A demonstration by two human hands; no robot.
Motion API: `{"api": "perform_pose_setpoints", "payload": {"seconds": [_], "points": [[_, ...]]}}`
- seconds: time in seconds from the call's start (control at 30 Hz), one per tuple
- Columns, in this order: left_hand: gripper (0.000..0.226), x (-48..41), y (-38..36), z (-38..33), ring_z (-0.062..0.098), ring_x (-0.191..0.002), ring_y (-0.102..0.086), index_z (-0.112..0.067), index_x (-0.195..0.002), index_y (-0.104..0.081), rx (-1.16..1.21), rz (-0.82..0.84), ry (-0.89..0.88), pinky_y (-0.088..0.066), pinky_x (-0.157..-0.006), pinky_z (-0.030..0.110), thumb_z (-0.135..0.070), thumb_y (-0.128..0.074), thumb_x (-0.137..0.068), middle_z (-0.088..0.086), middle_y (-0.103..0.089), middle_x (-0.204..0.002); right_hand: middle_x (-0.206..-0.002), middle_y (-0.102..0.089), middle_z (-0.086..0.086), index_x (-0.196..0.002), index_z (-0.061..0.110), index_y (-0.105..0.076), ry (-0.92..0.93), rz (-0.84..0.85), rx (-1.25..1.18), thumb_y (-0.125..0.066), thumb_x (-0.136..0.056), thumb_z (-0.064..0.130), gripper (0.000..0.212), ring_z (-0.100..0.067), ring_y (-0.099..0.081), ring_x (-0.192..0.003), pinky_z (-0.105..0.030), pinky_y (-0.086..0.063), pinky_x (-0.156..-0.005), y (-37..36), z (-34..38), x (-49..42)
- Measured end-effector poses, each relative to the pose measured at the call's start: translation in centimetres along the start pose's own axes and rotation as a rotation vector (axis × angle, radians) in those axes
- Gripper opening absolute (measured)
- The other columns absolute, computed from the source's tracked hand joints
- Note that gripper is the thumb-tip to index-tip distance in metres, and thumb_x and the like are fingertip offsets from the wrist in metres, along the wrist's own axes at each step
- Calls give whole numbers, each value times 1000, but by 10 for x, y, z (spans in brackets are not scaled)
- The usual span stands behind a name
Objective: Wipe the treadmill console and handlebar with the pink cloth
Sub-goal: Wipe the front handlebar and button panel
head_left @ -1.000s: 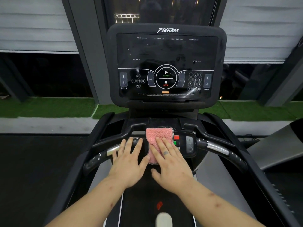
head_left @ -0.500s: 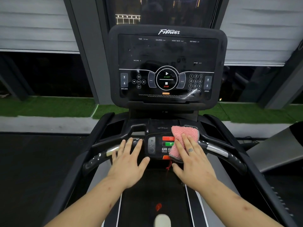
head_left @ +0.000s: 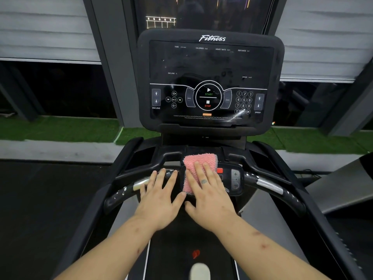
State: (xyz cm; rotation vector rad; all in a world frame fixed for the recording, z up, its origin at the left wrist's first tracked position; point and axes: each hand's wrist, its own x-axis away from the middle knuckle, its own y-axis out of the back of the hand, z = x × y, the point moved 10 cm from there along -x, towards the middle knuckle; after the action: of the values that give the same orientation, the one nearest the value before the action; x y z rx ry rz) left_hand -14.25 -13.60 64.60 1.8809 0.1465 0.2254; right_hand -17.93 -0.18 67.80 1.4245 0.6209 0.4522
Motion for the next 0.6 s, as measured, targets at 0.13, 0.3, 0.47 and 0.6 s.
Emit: {"api": "perform_pose_setpoints", "payload": {"seconds": [0.13, 0.3, 0.47, 0.6], "points": [[73, -1, -1, 1, 19, -156, 23, -43, -162, 8, -5, -2, -2, 1, -129, 53, -70, -23, -101, -3, 14, -173, -168, 26, 2, -164, 32, 9, -13, -9, 3, -42, -97, 59, 88, -19, 25, -155, -45, 3, -129, 1, -21, 9], [73, -1, -2, 2, 19, -156, 24, -44, -162, 9, 0, 9, 1, 0, -128, 54, -69, -24, -102, -3, 15, -173, -169, 26, 2, -164, 33, 10, -94, -2, 27, -40, -96, 62, 90, -18, 25, -155, -44, 1, -129, 0, -60, 27], [73, -1, -1, 2, 20, -156, 25, -43, -162, 11, -12, 25, 1, 1, -128, 54, -69, -24, -102, -3, 15, -173, -169, 25, 3, -164, 33, 10, -158, -9, 29, -39, -93, 66, 92, -16, 27, -155, -46, -7, -130, -7, -81, 41], [73, -2, -2, 2, 20, -156, 24, -43, -162, 9, -5, 11, 0, 2, -128, 54, -69, -24, -102, -2, 14, -173, -172, 14, -2, -166, 28, -3, -170, -41, 22, -45, -91, 64, 93, -21, 20, -158, -50, -8, -129, -11, -68, 36]]}}
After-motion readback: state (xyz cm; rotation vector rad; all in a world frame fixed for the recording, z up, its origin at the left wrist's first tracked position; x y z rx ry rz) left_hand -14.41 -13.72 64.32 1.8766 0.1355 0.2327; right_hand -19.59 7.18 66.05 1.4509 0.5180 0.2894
